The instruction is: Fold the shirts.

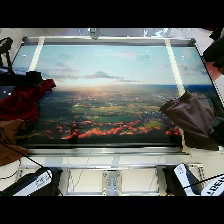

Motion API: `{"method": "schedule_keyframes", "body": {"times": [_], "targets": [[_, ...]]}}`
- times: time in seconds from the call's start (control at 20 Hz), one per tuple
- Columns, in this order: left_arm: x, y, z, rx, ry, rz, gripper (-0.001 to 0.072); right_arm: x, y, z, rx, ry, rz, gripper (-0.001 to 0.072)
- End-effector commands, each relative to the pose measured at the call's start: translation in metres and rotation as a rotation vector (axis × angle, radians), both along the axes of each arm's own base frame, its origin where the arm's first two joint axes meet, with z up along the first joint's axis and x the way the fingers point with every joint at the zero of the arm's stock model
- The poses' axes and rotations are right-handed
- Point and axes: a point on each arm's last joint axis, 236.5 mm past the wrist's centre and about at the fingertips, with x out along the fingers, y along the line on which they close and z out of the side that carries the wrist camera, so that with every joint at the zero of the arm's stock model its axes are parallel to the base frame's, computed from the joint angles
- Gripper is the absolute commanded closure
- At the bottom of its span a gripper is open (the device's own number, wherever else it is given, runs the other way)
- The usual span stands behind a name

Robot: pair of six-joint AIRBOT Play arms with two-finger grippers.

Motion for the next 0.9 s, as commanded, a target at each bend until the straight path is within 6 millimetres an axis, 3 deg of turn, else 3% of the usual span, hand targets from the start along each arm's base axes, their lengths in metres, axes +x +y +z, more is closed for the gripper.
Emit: {"method": "schedule_keyframes", "body": {"times": [0.0,0.05,0.15,0.25,0.3,0.35,0.4,0.45,0.5,0.55,0.65,0.75,0.85], "targets": [[0.001,-0.006,0.002,-0.029,-0.004,-0.007,0.0698,-0.049,0.000,-0.025,0.014,0.026,-0.179,0.0376],[0.001,-0.006,0.002,-0.031,-0.005,-0.007,0.0698,-0.044,-0.008,-0.004,-0.010,-0.015,-0.201,0.0374],[0.001,-0.009,0.003,-0.041,-0.007,-0.009,0.0698,-0.012,-0.025,0.057,-0.090,-0.181,-0.229,0.0375],[0.001,-0.009,0.003,-0.041,-0.006,-0.010,0.0698,0.045,-0.030,0.155,-0.172,-0.506,-0.215,0.0378],[0.001,-0.009,0.003,-0.043,-0.006,-0.010,0.0698,0.075,-0.018,0.207,-0.181,-0.695,-0.166,0.0402],[0.001,-0.011,0.004,-0.050,-0.007,-0.012,0.0698,0.104,0.009,0.259,-0.178,-0.889,-0.040,0.0570],[0.001,-0.012,0.005,-0.060,-0.009,-0.014,0.0698,0.123,0.044,0.296,-0.171,-1.028,0.134,0.0690],[0.001,-0.014,0.006,-0.067,-0.011,-0.015,0.0698,0.135,0.082,0.320,-0.148,-1.128,0.305,0.0701],[0.001,-0.015,0.006,-0.070,-0.012,-0.016,0.0698,0.142,0.119,0.332,-0.121,-1.197,0.469,0.0701],[0.001,-0.015,0.006,-0.070,-0.011,-0.016,0.0698,0.145,0.148,0.330,-0.101,-1.206,0.602,0.0702],[0.000,-0.015,0.005,-0.070,-0.005,-0.018,0.0698,0.148,0.193,0.306,-0.046,-1.131,0.801,0.0702],[-0.011,-0.019,-0.001,-0.076,0.046,-0.042,0.0698,0.150,0.220,0.277,-0.020,-1.024,0.935,0.0702],[-0.030,-0.026,-0.010,-0.085,0.130,-0.083,0.0697,0.151,0.234,0.250,-0.024,-0.922,1.034,0.0700]]}}
